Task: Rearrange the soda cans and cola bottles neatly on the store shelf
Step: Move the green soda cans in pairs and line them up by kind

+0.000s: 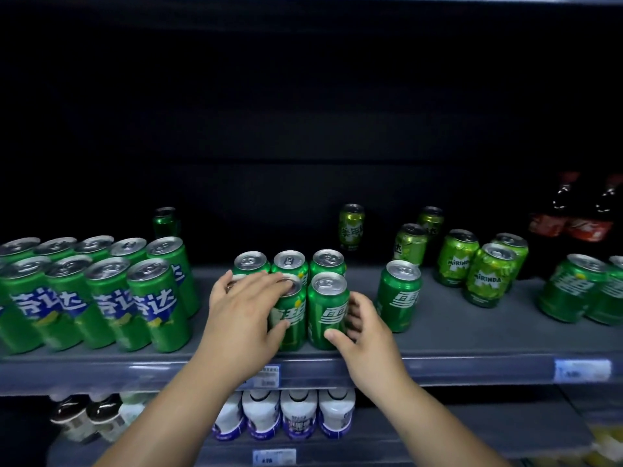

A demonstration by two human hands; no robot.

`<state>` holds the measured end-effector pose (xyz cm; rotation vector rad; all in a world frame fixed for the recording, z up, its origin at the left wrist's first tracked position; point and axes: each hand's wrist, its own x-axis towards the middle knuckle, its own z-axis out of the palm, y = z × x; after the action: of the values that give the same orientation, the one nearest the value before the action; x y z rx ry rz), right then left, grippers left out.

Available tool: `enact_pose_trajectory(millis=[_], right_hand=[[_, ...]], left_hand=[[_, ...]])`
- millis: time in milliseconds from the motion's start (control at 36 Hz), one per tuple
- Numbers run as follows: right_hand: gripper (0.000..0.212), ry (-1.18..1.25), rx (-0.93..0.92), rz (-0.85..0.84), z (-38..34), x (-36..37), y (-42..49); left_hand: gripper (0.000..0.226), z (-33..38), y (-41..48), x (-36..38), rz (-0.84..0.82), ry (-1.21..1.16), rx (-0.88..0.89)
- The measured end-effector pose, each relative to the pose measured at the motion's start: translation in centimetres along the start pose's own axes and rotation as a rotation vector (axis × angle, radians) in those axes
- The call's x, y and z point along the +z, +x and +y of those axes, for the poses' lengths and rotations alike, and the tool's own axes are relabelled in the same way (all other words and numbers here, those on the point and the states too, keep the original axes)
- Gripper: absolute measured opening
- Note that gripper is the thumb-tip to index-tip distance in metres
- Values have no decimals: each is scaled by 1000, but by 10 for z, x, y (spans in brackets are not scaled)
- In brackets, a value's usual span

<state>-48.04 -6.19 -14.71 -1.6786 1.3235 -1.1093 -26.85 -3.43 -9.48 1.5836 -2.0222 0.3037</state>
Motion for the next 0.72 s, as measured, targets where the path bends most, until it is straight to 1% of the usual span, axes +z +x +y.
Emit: enact_pose_trajectory(millis=[56, 111, 167, 194, 222, 278, 333, 361, 389, 417, 444, 500, 528, 611, 722], right_hand=[[61, 0, 0, 3, 0, -1, 0], [54, 0, 3, 38, -2, -6, -2], [40, 18, -9, 155, -4, -16, -5], [32, 29, -31, 236, -6, -22, -6], [29, 25, -63, 322, -5, -30, -7], [34, -9, -103, 463, -2, -46, -5], [44, -36, -58, 516, 3, -61, 1], [54, -50, -3, 496, 7, -68, 5], [68, -60, 54, 444, 9, -75, 9], [82, -60, 90, 370, 12, -80, 13], [90, -46, 106, 290, 13, -83, 15], [87, -39, 113, 178, 16, -86, 20], [84, -66, 123, 166, 17, -87, 21], [80, -129, 123, 193, 19, -85, 28], [76, -189, 83, 195, 13, -77, 32]], left_hand=[[64, 4, 1, -2, -12, 16, -3], [63, 7, 3, -3, -12, 23, 2], [61, 11, 8, -3, 7, 18, 29], [60, 14, 11, -3, 20, 6, 46], [58, 17, 15, -2, 29, -13, 62], [55, 25, 23, -2, 34, -49, 92], [52, 34, 31, -2, 26, -63, 118], [50, 39, 35, -2, 18, -64, 130], [50, 43, 39, -2, 11, -62, 141], [50, 47, 42, -2, -1, -60, 151], [52, 51, 45, -2, -19, -56, 158], [57, 56, 50, -2, -78, -47, 156], [59, 58, 52, -3, -109, -38, 148], [65, 60, 55, -3, -164, -1, 119], [71, 58, 57, -4, -164, 34, 82]])
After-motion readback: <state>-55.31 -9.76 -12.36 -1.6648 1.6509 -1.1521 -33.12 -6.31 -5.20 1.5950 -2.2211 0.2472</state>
